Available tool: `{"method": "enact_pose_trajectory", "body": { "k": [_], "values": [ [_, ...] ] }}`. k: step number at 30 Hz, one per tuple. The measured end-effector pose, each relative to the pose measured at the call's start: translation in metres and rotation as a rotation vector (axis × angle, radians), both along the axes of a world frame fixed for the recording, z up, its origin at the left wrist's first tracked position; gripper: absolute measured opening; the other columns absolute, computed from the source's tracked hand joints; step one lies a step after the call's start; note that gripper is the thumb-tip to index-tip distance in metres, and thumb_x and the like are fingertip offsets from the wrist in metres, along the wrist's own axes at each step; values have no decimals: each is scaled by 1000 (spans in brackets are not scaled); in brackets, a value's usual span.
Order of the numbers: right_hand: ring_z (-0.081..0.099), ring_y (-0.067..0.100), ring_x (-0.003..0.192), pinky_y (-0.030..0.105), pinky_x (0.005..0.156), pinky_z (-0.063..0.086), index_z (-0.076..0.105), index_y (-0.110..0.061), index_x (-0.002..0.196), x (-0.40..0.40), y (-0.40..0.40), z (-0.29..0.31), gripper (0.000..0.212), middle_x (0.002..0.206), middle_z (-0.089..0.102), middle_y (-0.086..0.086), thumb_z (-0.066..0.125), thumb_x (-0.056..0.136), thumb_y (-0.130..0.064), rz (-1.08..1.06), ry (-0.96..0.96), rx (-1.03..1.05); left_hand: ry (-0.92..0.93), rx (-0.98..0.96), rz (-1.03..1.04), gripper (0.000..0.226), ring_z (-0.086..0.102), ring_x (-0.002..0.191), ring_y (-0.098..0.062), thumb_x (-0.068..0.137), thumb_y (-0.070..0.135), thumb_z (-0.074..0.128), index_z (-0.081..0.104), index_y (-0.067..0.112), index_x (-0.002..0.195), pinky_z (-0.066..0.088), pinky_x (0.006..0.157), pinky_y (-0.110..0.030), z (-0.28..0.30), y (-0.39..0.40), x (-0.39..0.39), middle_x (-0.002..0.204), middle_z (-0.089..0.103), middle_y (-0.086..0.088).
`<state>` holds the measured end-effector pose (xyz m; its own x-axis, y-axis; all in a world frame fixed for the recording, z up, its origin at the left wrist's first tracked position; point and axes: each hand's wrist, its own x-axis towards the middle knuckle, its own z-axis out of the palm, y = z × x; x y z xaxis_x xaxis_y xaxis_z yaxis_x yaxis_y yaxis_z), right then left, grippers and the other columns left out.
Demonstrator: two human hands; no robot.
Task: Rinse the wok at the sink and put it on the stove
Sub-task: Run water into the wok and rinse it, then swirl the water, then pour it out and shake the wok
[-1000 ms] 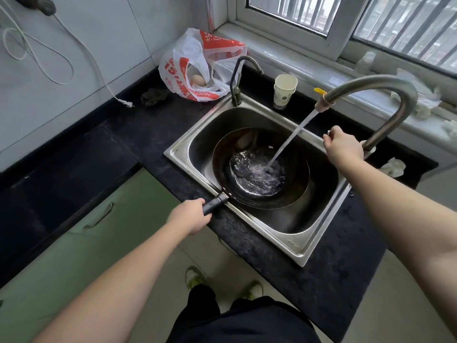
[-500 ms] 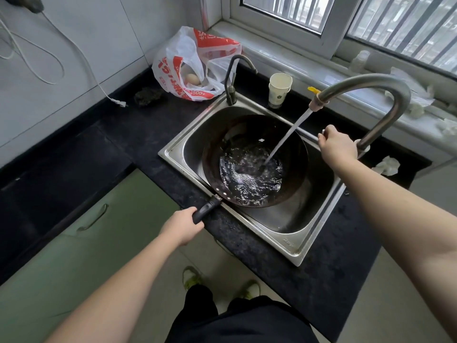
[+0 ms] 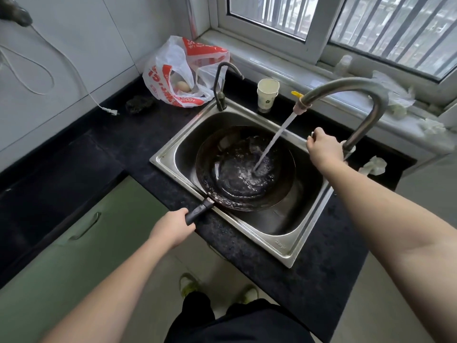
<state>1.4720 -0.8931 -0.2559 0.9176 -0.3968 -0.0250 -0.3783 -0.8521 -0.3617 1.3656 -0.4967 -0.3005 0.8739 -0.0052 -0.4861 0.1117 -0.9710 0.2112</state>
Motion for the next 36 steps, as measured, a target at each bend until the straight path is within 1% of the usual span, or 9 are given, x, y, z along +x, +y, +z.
{"method": "enact_pose_trajectory", "body": {
  "k": [3,6,8,12,18,20,23,30,36],
  "values": [
    [48,31,76,36,69,35,48,-11,100,0,-1,1,20,79,50,10,39,101,-29,-66,-27,43,-3,-13,24,14,63,73,-24,83,36,57,52,24,86,47,58,-31,-2,0,-4,77,60,1],
    [58,39,91,40,74,43,52,-8,103,1,-8,1,23,90,59,18,40,99,-28,-182,-58,123,-6,-11,25,14,62,71,-24,83,37,57,53,24,87,46,56,-31,-2,1,-5,75,60,2],
    [60,41,94,40,75,44,53,-7,104,1,-11,1,25,97,63,22,40,98,-27,-218,-65,152,-7,-8,10,13,62,69,-21,83,37,57,52,26,85,45,54,-30,-1,2,-3,72,58,4],
    [59,42,93,41,73,44,51,-8,105,-3,-8,0,27,91,60,21,37,100,-31,-226,-53,166,-1,-7,-16,16,62,67,-21,83,38,57,47,26,77,46,55,-31,1,6,0,71,59,4],
    [50,43,116,50,92,44,53,-4,113,-12,-4,9,48,111,61,26,34,100,-46,-206,56,167,3,-26,-24,19,61,66,-20,82,39,56,45,26,73,47,57,-32,-1,9,2,69,59,4],
    [54,41,111,45,89,45,55,-4,110,-21,4,15,48,108,63,24,38,99,-47,-172,39,173,2,-31,-12,17,61,66,-19,81,40,57,49,25,77,48,58,-32,-3,9,1,69,59,5],
    [59,38,102,35,77,37,58,-7,102,-44,26,21,38,102,65,20,44,98,-42,-128,21,193,-2,-36,4,17,62,65,-19,81,40,57,51,24,81,49,58,-32,-5,10,-1,69,60,4],
    [58,29,79,32,66,38,58,-15,92,-99,87,-4,30,80,63,6,48,97,-44,-27,90,286,-17,-54,10,22,62,67,-22,80,44,54,51,22,81,46,55,-31,-8,11,-2,70,60,2],
    [62,27,79,32,65,41,59,-17,93,-131,140,-20,29,81,66,4,49,97,-43,3,167,332,-20,-102,8,30,62,65,-22,80,50,56,50,21,80,45,55,-31,-9,13,-2,69,61,2]
  ]
}}
